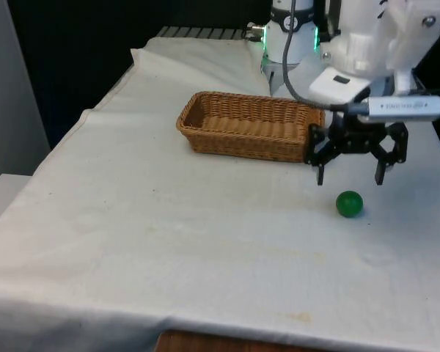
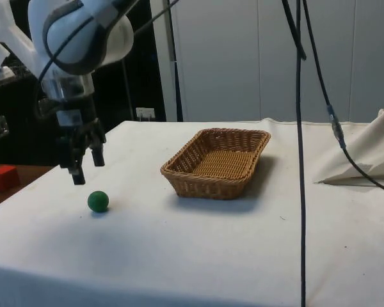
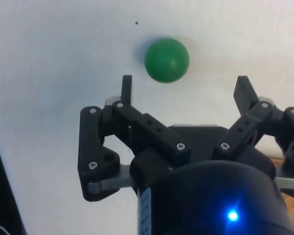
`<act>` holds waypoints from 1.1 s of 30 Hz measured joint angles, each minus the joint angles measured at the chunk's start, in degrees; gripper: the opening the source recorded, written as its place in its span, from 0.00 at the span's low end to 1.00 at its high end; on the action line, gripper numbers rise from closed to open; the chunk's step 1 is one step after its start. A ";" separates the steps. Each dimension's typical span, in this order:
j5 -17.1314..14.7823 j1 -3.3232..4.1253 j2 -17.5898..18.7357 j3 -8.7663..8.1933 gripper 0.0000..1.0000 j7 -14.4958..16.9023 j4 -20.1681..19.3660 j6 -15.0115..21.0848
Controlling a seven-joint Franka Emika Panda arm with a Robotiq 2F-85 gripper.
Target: Pick up the ball and place it into the basket.
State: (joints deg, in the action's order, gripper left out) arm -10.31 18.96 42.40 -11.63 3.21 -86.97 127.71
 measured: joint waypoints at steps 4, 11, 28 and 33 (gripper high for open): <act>-0.74 0.00 0.92 0.11 1.00 0.80 -0.06 0.74; -3.32 0.00 2.86 0.29 1.00 3.38 -0.23 2.12; -6.42 0.00 5.33 1.32 1.00 5.67 -0.17 3.78; -6.42 -0.06 5.33 1.32 0.91 5.90 -0.17 3.78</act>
State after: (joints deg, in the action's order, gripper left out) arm -16.73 18.91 47.73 -10.31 9.11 -87.15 131.49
